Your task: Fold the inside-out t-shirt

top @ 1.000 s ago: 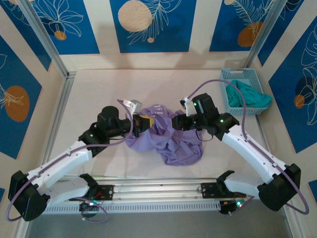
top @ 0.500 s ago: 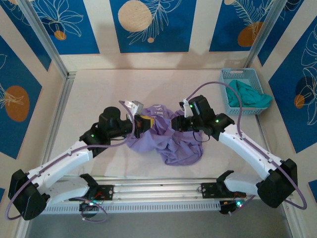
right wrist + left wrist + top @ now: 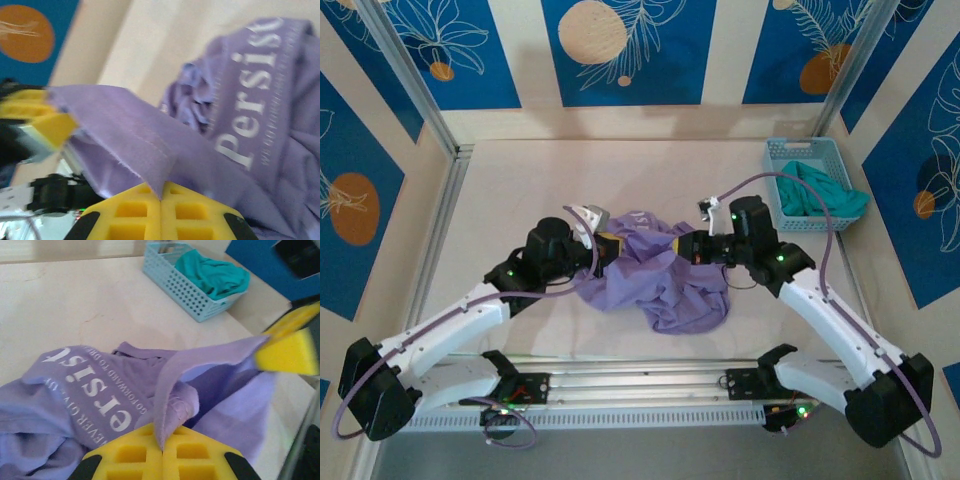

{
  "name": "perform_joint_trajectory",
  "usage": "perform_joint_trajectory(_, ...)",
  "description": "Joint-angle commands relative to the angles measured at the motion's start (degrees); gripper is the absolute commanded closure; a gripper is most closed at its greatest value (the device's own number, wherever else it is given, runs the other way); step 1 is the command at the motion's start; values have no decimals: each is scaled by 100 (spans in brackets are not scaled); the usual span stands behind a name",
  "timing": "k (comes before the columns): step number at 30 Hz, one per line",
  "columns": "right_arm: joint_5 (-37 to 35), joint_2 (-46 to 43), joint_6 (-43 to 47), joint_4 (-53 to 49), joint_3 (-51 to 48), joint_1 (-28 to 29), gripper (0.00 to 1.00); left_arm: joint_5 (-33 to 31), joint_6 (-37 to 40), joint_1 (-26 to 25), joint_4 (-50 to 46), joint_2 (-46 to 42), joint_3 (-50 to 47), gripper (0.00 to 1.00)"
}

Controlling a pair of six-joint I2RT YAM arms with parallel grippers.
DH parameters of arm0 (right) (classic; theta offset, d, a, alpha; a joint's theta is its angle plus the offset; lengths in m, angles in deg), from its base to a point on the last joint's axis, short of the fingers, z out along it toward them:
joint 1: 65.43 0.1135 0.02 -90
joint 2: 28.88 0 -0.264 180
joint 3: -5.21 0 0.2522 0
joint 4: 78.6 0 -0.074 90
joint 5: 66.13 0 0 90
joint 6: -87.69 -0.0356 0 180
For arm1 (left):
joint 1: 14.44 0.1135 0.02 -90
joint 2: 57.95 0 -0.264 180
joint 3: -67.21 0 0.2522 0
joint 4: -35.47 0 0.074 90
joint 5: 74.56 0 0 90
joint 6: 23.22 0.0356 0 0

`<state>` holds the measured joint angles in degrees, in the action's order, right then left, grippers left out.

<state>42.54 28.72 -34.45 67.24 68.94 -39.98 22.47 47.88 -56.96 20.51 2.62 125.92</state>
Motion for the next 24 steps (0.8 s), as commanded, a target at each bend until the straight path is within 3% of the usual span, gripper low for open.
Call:
perform_joint_trajectory(1, 1375, -117, -4, 662, -87, -219, 98, -512, 73, -18, -69, 34, -94, 100)
perform_joint_trajectory(9, 1781, -135, 338, 779, -38, -328, 100, -956, 30, 39, -574, 113, -53, 86)
perform_joint_trajectory(15, 1540, -117, 597, 885, -129, -66, 100, -1187, -13, 36, -935, -6, -95, 83)
perform_joint_trajectory(20, 1310, -65, 816, 784, -163, 101, 100, -502, 9, 36, -490, -293, -391, 100)
perform_joint_trajectory(24, 1209, -67, 837, 739, -224, 118, 100, -86, 23, 36, -380, -374, -421, 99)
